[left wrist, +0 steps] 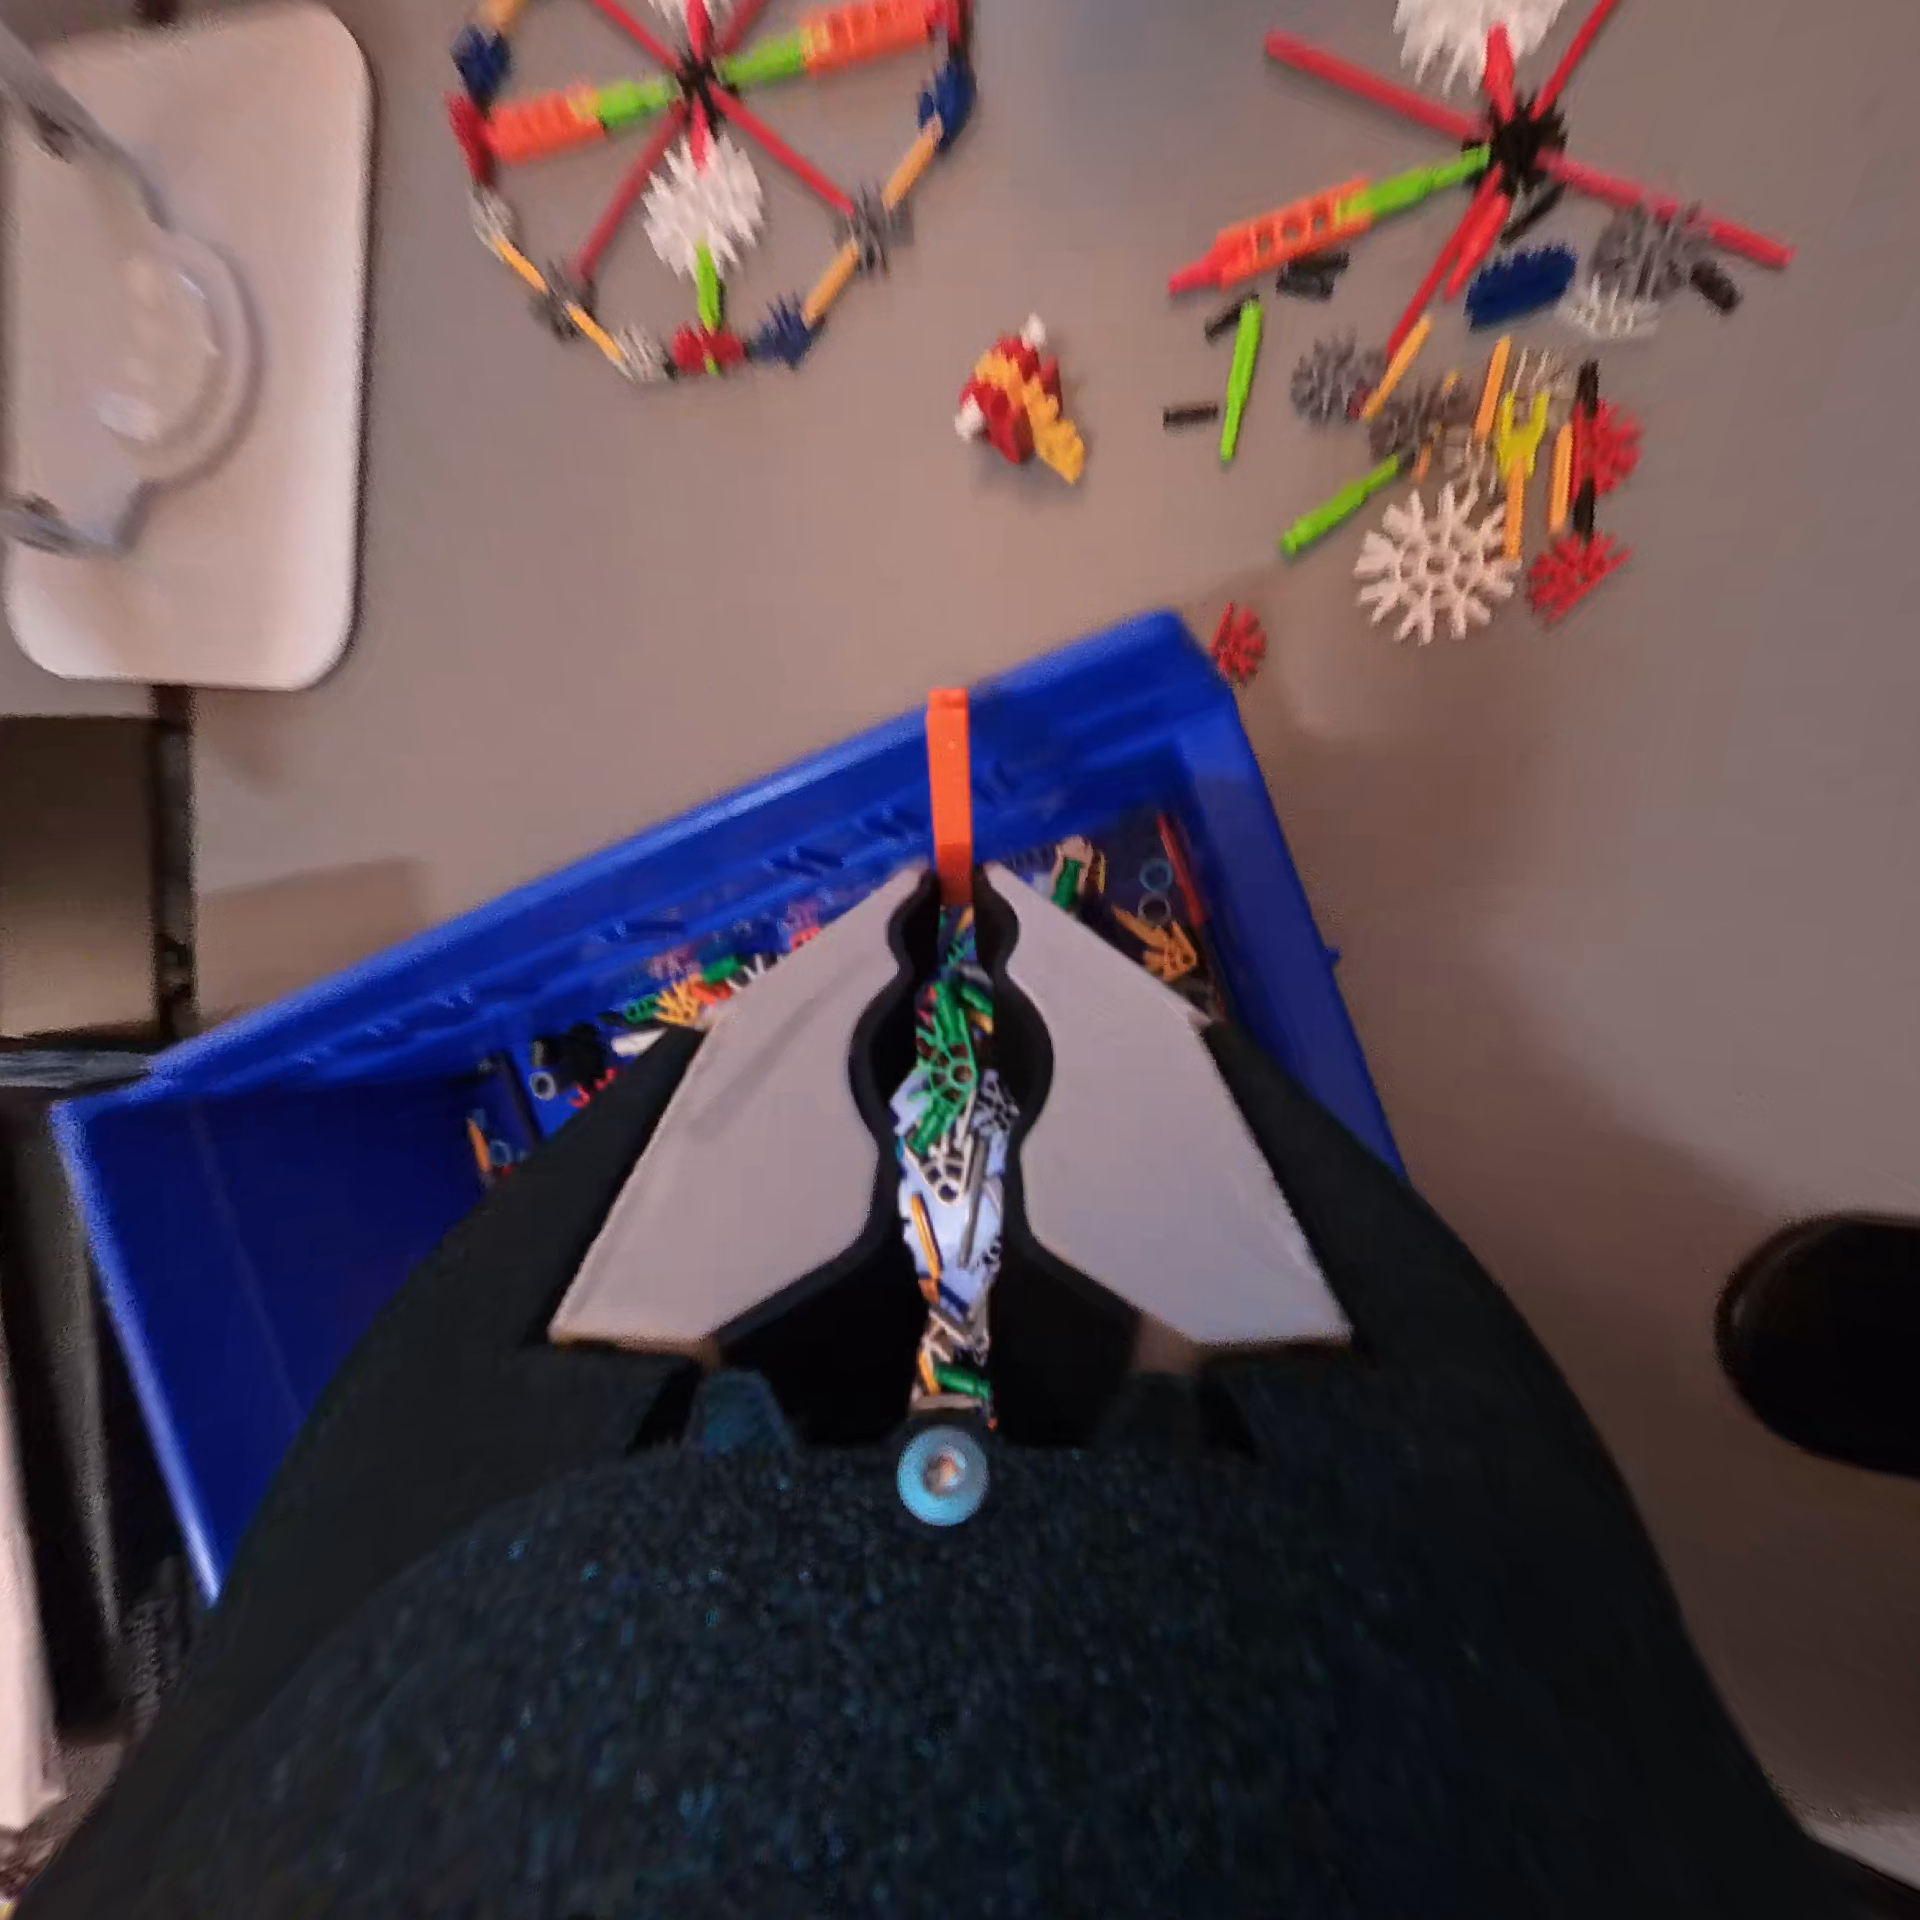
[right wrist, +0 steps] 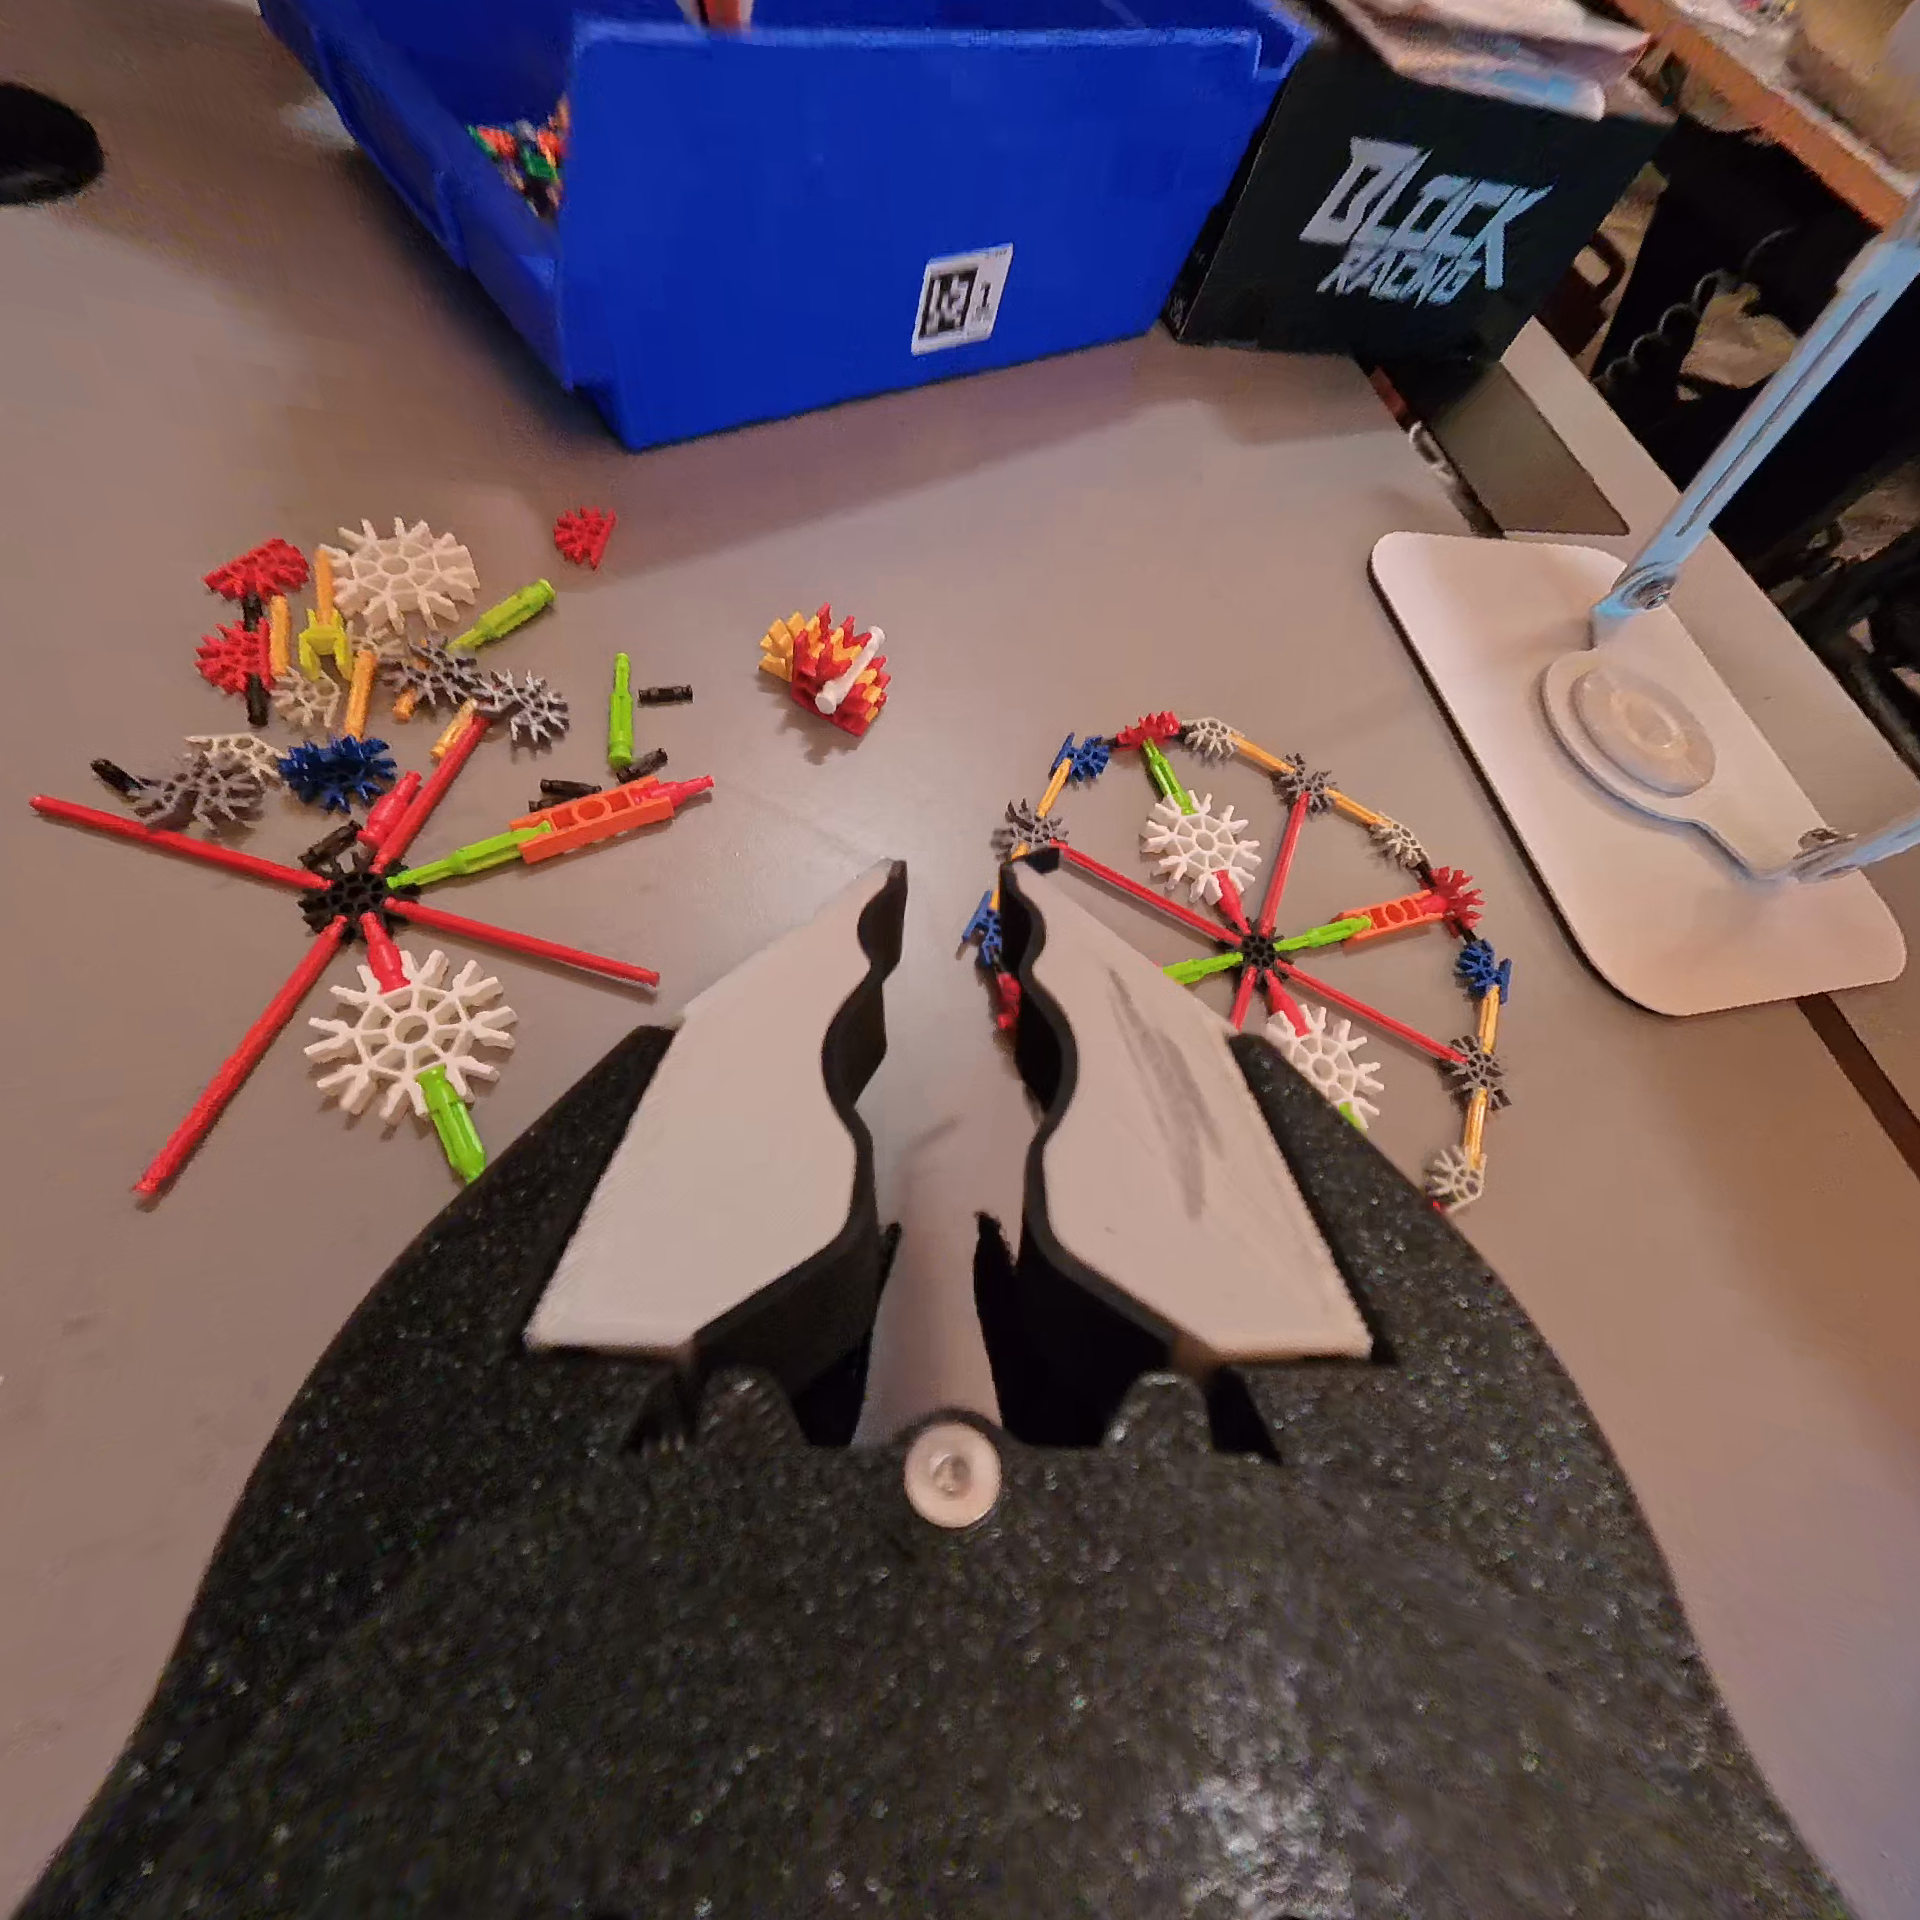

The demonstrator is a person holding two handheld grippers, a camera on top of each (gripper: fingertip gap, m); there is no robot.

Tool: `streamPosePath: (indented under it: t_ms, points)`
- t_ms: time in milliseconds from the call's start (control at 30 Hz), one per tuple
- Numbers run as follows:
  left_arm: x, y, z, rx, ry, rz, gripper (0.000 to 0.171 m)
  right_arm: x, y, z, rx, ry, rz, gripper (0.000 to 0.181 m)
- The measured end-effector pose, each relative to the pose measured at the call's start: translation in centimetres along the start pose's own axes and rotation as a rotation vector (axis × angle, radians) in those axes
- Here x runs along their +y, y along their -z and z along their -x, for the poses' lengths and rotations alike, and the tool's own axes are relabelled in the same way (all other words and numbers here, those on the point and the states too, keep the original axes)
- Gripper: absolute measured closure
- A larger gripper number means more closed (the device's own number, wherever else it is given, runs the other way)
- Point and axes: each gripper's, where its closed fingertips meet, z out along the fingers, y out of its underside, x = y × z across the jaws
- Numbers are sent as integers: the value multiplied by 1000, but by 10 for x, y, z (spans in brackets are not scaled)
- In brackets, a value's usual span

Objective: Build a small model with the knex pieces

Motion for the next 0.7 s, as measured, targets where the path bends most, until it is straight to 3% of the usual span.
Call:
streamPosePath:
  t_ms: [100,267,533,700]
  points:
    - [-27,9,2,-59,-32,-69,167,-19,5,5,-12,-12,-78,164]
    - [-69,3,-18,21,2,-186,166,-60,7,28,-48,32,-177,162]
    - [-89,-20,-35,84,22,-184,166,-93,-12,58,-112,33,-239,163]
    - [-98,-23,-46,101,-17,-196,166,-109,-15,58,-91,14,-295,162]
